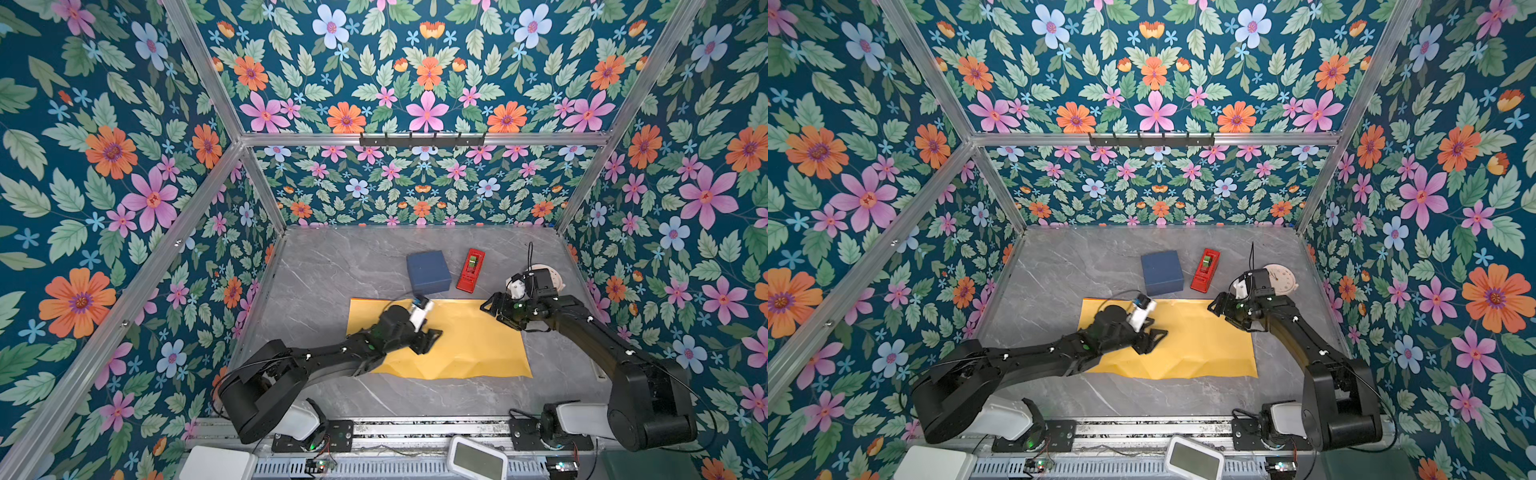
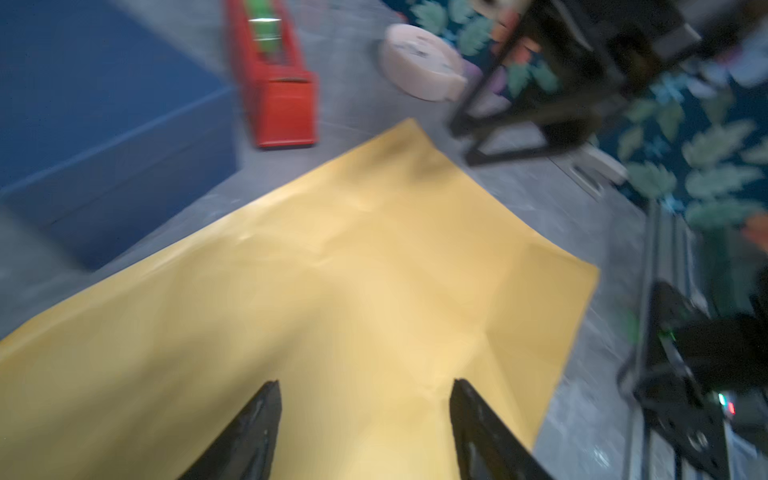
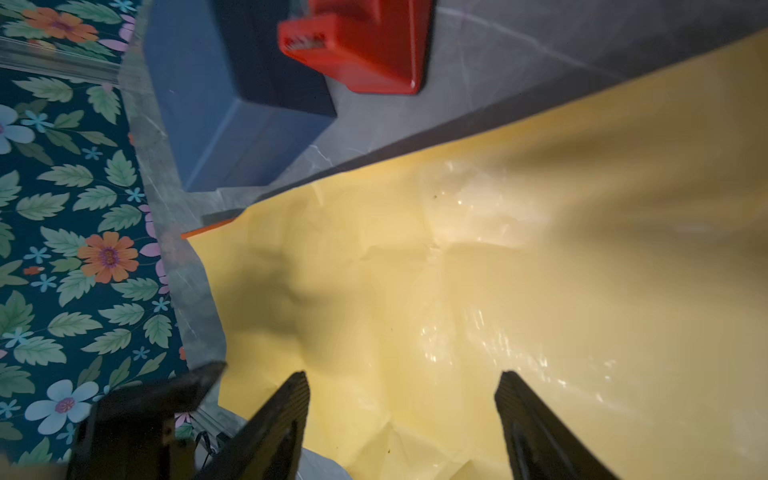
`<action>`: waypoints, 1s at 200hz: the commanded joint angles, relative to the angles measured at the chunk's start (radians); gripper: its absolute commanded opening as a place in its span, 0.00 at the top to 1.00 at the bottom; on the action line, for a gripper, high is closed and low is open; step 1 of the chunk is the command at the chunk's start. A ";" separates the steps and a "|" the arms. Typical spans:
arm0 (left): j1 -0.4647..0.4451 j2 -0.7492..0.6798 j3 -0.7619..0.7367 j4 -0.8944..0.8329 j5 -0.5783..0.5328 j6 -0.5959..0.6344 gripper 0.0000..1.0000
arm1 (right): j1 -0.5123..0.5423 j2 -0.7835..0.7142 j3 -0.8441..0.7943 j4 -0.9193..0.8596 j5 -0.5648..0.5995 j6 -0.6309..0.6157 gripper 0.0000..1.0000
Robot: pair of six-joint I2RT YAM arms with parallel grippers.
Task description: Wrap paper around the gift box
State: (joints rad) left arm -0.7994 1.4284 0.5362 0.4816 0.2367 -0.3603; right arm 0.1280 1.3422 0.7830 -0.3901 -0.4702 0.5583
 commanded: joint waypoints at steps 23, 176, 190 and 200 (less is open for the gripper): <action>0.136 -0.007 -0.051 -0.103 -0.020 -0.271 0.39 | 0.008 0.043 -0.042 0.083 -0.010 0.009 0.30; 0.105 -0.122 -0.055 -0.312 -0.140 -0.291 0.32 | 0.007 0.016 -0.107 -0.001 0.054 -0.036 0.31; 0.109 -0.098 -0.009 -0.319 -0.172 -0.266 0.30 | 0.007 -0.001 -0.119 0.001 0.060 -0.024 0.31; 0.113 -0.078 0.023 -0.328 -0.177 -0.247 0.30 | 0.007 -0.015 -0.134 0.002 0.066 -0.016 0.31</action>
State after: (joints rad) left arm -0.6941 1.3209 0.5030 0.1757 0.1284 -0.6701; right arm 0.1337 1.3514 0.6689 -0.3935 -0.4152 0.5179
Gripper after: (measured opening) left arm 0.701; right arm 0.689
